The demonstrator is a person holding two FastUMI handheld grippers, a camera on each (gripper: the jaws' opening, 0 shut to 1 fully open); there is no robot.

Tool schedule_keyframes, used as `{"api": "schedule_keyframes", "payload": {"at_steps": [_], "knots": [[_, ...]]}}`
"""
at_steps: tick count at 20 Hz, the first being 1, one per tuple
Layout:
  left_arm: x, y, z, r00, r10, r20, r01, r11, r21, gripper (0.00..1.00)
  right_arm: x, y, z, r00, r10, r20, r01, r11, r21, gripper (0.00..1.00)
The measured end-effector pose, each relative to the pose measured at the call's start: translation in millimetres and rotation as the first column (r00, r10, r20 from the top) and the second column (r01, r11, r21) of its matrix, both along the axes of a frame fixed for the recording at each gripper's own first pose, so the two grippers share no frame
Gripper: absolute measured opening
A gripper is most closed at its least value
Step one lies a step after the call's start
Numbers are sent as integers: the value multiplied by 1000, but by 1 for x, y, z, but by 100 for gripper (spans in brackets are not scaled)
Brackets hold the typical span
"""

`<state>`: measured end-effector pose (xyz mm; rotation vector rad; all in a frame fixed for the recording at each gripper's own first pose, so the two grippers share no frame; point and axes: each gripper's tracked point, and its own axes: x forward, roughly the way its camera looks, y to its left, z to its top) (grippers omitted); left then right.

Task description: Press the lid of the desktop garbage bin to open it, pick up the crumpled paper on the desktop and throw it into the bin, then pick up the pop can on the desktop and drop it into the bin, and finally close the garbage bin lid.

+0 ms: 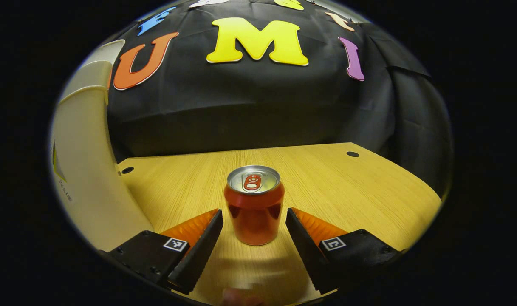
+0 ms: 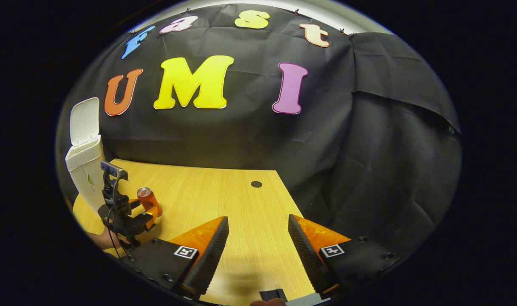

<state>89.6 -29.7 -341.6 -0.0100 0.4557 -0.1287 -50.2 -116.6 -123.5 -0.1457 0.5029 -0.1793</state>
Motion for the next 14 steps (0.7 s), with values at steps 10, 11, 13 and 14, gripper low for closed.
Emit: {"api": "schedule_keyframes", "payload": {"at_steps": [10,11,13,14], "knots": [[20,-4,-8,999,7,-41,-6,1000,16,86,8,0,2,1000,25,-14,-25,1000,-17,89],[21,-3,-4,999,9,-33,-9,1000,17,86,8,2,1,999,28,-16,-28,1000,-1,89],[19,-3,10,1000,6,-7,-6,1000,7,85,7,6,1,999,34,-11,-34,999,8,89],[19,-3,19,1000,5,5,-5,1000,2,85,8,9,2,999,39,-6,-39,999,9,88]]}}
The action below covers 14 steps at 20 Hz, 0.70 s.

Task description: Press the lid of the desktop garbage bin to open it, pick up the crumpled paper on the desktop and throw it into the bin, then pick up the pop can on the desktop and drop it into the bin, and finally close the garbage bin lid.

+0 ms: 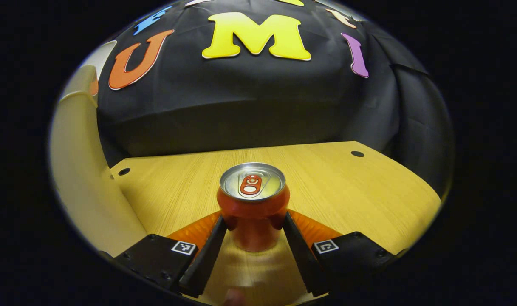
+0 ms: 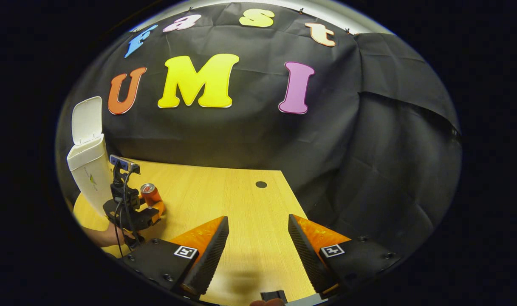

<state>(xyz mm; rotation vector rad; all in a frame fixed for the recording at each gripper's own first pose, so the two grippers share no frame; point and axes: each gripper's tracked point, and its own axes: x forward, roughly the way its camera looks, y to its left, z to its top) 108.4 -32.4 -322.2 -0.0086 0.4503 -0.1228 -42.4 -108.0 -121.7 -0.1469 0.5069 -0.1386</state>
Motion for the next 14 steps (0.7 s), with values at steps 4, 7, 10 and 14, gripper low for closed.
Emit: {"api": "schedule_keyframes", "payload": {"at_steps": [4,7,10,14], "knots": [[-3,4,48,998,4,70,-4,1000,-5,85,-1,15,4,999,20,25,-21,999,46,89],[-6,12,92,992,42,120,-39,999,-22,85,0,28,13,997,49,60,-53,997,62,89],[-6,26,148,981,78,180,-71,996,-46,84,4,38,26,992,76,103,-84,993,80,89],[2,63,226,945,135,297,-131,991,-37,84,7,46,43,982,104,159,-118,989,84,89]]}}
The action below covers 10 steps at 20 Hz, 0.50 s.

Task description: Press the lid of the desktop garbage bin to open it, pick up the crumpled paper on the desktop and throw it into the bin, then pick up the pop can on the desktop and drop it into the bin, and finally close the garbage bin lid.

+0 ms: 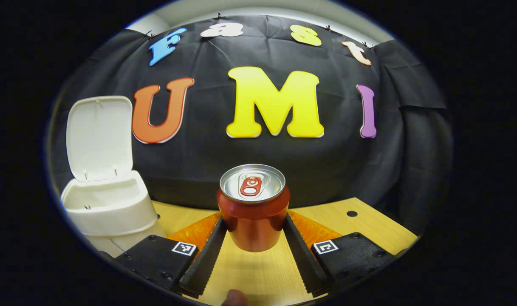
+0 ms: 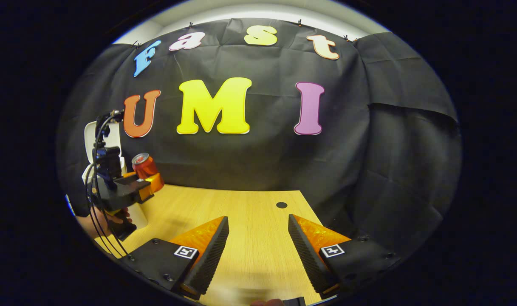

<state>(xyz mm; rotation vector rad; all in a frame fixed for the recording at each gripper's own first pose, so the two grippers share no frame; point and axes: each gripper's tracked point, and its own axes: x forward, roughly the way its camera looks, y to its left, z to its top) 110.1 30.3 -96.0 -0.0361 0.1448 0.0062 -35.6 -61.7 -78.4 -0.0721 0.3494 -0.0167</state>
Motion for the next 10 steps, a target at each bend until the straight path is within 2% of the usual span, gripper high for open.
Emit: {"api": "schedule_keyframes", "payload": {"at_steps": [4,5,7,10], "knots": [[7,45,50,994,100,43,-101,995,24,84,3,17,5,999,40,22,-41,999,22,89],[6,64,48,989,139,52,-141,990,25,84,5,21,5,999,47,25,-48,998,28,89],[3,99,67,968,244,66,-247,968,52,84,9,30,5,998,63,27,-64,997,42,89],[-6,148,74,932,357,67,-362,930,72,84,16,46,1,995,93,20,-94,993,67,89]]}}
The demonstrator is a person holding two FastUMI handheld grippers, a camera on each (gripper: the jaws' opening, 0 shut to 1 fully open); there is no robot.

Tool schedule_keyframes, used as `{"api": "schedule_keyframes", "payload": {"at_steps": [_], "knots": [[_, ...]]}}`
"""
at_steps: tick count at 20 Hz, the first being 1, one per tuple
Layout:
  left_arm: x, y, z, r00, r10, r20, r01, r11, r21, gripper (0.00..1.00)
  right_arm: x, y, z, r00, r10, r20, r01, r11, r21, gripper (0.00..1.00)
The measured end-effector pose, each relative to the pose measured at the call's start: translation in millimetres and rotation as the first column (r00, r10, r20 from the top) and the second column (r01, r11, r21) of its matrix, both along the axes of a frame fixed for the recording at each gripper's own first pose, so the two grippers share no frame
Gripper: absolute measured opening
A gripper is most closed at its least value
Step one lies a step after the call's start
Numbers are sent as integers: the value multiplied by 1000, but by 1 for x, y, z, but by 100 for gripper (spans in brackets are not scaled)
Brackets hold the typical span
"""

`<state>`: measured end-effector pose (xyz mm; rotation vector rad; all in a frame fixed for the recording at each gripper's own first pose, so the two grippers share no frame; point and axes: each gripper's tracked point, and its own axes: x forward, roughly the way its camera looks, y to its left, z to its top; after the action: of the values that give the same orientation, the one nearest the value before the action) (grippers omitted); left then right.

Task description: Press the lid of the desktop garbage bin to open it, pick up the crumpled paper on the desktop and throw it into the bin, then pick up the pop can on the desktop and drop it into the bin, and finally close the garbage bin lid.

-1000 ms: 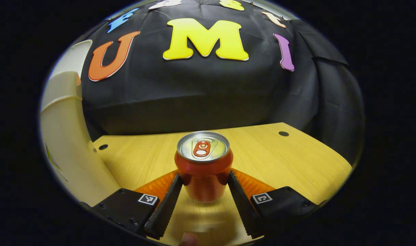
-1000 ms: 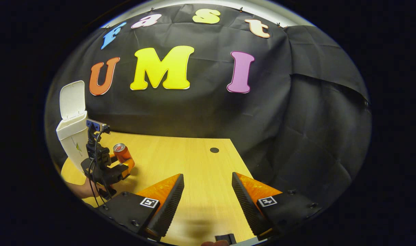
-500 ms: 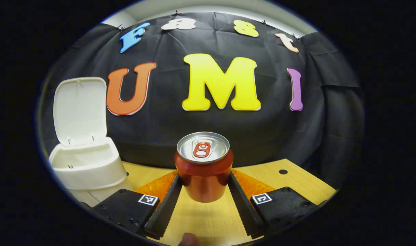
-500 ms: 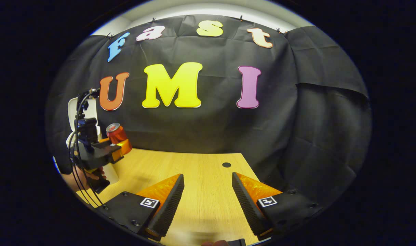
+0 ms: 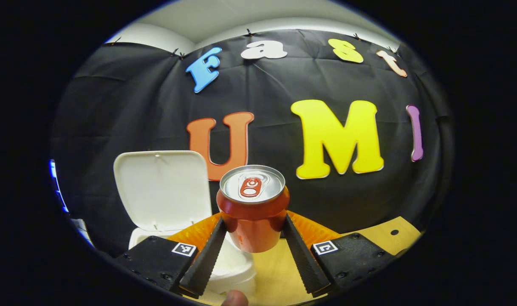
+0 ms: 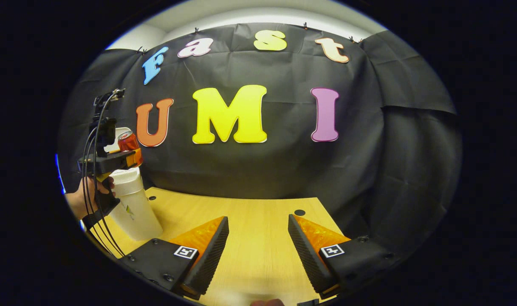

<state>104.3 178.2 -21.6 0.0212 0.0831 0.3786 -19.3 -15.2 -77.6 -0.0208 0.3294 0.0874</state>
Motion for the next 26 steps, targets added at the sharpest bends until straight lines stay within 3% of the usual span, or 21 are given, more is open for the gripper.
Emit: {"api": "schedule_keyframes", "payload": {"at_steps": [8,18,22,26], "knots": [[-28,86,-31,967,229,-113,-233,972,-24,86,10,41,-3,995,95,-20,-94,995,10,89],[-40,85,-34,950,281,-135,-288,957,-33,90,10,58,-2,989,142,-36,-142,990,-1,89],[-45,80,-8,942,322,-90,-327,944,-44,90,11,65,11,982,187,-17,-187,982,-9,89],[-35,87,41,946,325,-24,-325,946,4,90,8,58,28,981,196,7,-196,981,4,89]]}}
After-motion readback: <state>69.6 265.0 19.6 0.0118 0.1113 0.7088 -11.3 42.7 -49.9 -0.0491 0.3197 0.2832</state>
